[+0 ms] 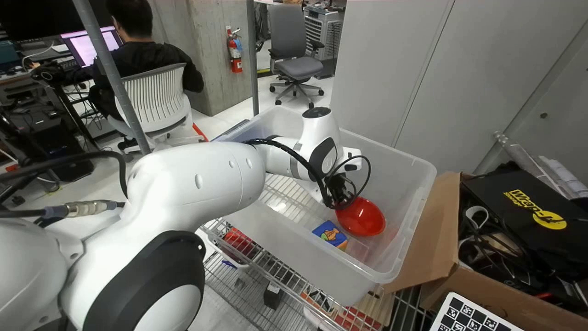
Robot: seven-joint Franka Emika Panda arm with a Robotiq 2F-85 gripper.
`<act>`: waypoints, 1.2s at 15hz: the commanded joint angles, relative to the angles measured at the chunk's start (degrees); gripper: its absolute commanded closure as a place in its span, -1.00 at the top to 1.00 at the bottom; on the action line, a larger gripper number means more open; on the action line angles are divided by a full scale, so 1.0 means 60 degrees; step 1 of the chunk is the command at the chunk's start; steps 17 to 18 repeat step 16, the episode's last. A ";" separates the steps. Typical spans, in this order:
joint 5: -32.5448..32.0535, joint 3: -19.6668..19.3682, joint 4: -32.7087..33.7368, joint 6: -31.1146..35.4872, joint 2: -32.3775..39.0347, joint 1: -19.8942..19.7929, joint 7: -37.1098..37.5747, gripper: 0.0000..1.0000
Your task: Move the red bowl to the right side of the bucket
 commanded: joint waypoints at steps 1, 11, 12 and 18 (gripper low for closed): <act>0.0080 0.0098 0.0377 0.0170 0.0113 0.0025 -0.0021 0.02; 0.0812 0.0672 -0.0268 -0.3526 -0.1987 0.0612 0.0383 1.00; 0.0527 0.0390 0.0262 -0.2574 -0.1217 0.0565 0.0248 1.00; 0.0540 0.0414 0.0185 -0.2722 -0.1340 0.0606 0.0254 1.00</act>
